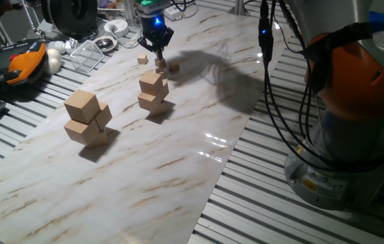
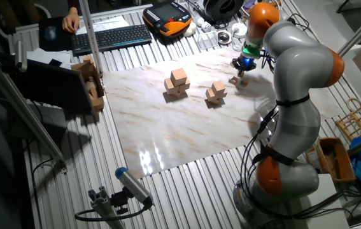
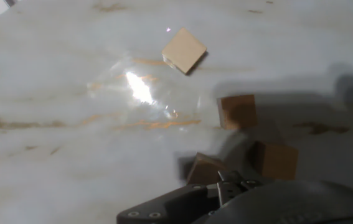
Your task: Stack the blocks into a cross shape
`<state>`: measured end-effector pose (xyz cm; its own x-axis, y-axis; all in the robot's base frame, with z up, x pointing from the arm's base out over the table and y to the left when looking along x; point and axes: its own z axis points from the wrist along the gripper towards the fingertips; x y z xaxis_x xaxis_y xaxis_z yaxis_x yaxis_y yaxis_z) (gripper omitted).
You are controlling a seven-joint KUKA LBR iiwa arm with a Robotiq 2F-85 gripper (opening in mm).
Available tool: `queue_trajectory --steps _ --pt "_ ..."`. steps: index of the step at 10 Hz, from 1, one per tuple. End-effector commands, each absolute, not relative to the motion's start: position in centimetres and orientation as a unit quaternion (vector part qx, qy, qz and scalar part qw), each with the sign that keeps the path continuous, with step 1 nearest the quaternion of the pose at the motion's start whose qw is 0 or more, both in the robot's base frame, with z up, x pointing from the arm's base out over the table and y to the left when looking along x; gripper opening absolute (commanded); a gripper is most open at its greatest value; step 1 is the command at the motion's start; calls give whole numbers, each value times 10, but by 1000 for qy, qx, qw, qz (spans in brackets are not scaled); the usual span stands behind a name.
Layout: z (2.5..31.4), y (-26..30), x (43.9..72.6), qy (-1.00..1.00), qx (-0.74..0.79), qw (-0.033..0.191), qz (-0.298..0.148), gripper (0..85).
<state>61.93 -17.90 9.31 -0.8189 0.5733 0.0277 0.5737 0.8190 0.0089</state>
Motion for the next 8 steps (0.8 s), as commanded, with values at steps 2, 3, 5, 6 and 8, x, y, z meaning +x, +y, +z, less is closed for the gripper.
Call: queue_trajectory --steps 2,3,5,6,8 --pt "85 -167 615 -948 -317 0 0 0" --pt "80 -162 614 -945 -326 -1 -2 0" --pt "73 -155 614 -941 -339 -5 1 0" --pt "73 -151 613 -939 -345 -5 0 0" --pt "69 -140 607 -934 -357 -9 2 0"
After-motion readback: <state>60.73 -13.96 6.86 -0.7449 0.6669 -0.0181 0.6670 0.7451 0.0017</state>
